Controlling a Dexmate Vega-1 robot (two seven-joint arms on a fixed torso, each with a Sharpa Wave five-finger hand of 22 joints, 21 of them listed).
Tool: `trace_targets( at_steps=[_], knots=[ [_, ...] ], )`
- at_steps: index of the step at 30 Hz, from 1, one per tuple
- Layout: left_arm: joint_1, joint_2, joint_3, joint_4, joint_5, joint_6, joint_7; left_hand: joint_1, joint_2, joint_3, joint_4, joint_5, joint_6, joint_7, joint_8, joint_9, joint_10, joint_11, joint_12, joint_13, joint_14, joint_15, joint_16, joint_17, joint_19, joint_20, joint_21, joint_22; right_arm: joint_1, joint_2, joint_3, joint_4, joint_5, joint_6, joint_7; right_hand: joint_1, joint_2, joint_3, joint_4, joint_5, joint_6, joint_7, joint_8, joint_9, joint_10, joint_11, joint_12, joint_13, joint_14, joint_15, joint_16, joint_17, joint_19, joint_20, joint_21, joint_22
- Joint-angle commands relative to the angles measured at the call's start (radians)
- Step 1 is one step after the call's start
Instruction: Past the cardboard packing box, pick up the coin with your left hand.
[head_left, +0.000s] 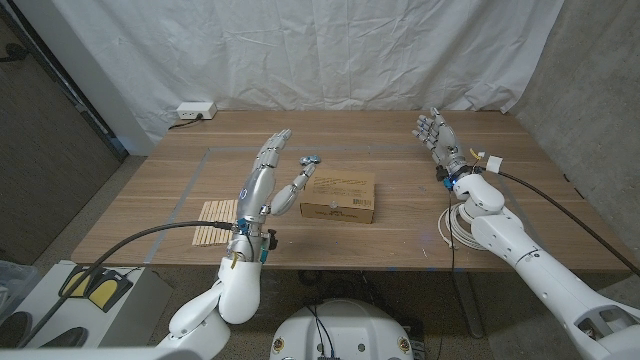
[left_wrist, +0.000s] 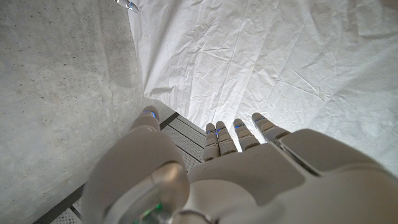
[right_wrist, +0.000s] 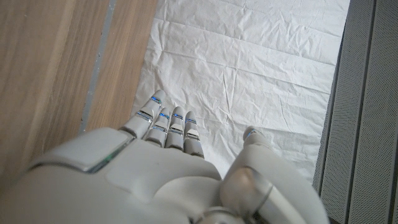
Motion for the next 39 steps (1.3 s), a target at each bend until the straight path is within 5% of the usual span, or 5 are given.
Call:
trace_targets(
  at_steps=[1, 12, 28, 39],
  knots=[
    [0.01, 0.039, 0.04, -0.05, 0.051, 0.124, 0.016, 0.019, 0.002, 0.003, -0.009, 0.003, 0.015, -0.004, 0.003, 0.003, 0.005, 0.0, -0.002, 0.002, 0.006, -0.039, 0.004, 0.004, 0.002, -0.079, -0.004, 0.006, 0.003, -0.002, 0.005, 0.021, 0.013, 0.007, 0.021, 0.005, 0.006, 0.0, -0.007, -0.005, 0.008, 0.004, 0.002, 0.001, 0.013, 0.001, 0.003, 0.003, 0.012, -0.002, 0.004, 0.004, 0.008, -0.021, -0.003, 0.005],
    [0.014, 0.07, 0.068, -0.085, 0.127, 0.216, 0.058, 0.047, 0.005, 0.01, -0.026, 0.003, 0.022, -0.009, 0.003, 0.003, 0.009, -0.002, -0.003, 0.002, 0.013, -0.042, 0.004, 0.003, 0.008, -0.073, -0.003, 0.005, 0.012, 0.011, 0.006, 0.049, 0.022, 0.028, 0.041, 0.004, 0.007, -0.001, -0.007, -0.005, 0.008, 0.006, 0.001, 0.001, 0.012, 0.001, 0.002, 0.003, 0.015, -0.002, 0.004, 0.005, 0.008, -0.02, -0.005, 0.005],
    [0.013, 0.108, 0.107, -0.119, 0.194, 0.331, 0.073, 0.235, -0.041, 0.036, -0.143, 0.008, 0.103, -0.043, 0.025, 0.008, 0.015, -0.012, -0.009, 0.003, 0.041, -0.034, 0.002, 0.001, 0.038, -0.05, -0.004, 0.003, 0.012, 0.021, 0.003, 0.044, 0.018, 0.033, 0.029, 0.003, 0.009, -0.002, -0.008, -0.006, 0.008, 0.004, 0.001, 0.001, 0.013, 0.001, 0.001, 0.003, 0.017, -0.002, 0.003, 0.005, 0.01, -0.018, -0.008, 0.005],
    [0.034, 0.136, 0.116, -0.156, 0.217, 0.388, 0.061, 0.326, -0.038, 0.055, -0.157, 0.01, 0.171, -0.073, 0.041, 0.014, 0.007, -0.017, -0.012, 0.003, 0.048, 0.011, 0.0, 0.002, 0.049, -0.027, -0.003, 0.006, 0.012, 0.027, 0.002, 0.048, 0.019, 0.034, 0.026, 0.003, 0.01, -0.003, -0.008, -0.006, 0.008, 0.002, 0.001, 0.001, 0.013, 0.0, 0.001, 0.003, 0.02, -0.001, 0.004, 0.006, 0.012, -0.017, -0.01, 0.005]
  ],
)
